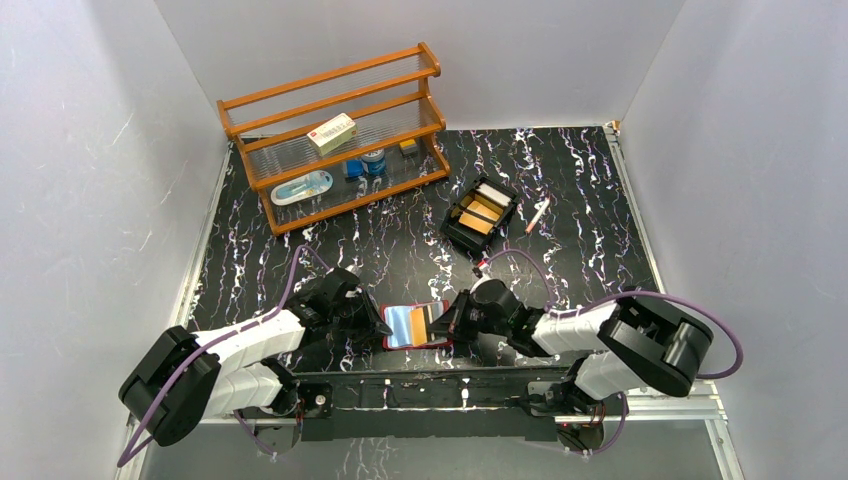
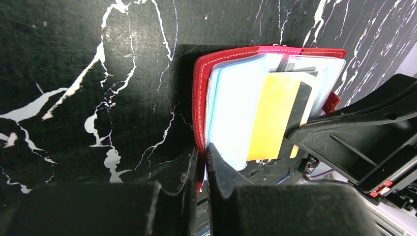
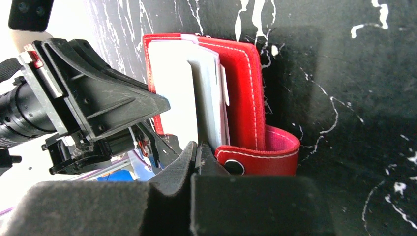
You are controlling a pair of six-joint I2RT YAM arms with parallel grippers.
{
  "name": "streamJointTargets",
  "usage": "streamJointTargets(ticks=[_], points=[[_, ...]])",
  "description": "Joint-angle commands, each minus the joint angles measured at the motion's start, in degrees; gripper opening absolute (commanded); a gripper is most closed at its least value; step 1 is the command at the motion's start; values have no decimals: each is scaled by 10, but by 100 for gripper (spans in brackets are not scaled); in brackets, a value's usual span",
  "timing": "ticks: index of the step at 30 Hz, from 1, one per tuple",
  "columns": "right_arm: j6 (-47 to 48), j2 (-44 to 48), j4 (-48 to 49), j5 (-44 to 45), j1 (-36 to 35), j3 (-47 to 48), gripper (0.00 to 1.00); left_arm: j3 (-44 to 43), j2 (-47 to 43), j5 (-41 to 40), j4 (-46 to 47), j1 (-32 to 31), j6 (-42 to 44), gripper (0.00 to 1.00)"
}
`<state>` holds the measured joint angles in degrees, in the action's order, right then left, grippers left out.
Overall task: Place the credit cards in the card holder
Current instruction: Insert the credit card into the card slot.
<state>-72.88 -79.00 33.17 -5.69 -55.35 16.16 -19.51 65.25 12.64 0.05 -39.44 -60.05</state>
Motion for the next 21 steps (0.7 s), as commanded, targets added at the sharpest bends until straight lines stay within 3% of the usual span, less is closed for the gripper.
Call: streamJointTargets(ticks=[1,4,5,6,7,21], points=[[2,-16,57,-28,9,-3,0,5,10,-7,-27,1,9,6],[6,-16,60,-31,18,-6,0,7,13,-1,-23,1,11,6],[9,-17,62,-33,23,-8,49,7,13,2,-21,1,11,6],[12,-18,64,-36,27,-9,3,8,14,4,-19,1,13,6],[13,-18,66,-38,32,-11,0,9,15,6,-18,1,13,6],[31,-105,116,-102,32,11,0,12,13,23,2,1,14,10]])
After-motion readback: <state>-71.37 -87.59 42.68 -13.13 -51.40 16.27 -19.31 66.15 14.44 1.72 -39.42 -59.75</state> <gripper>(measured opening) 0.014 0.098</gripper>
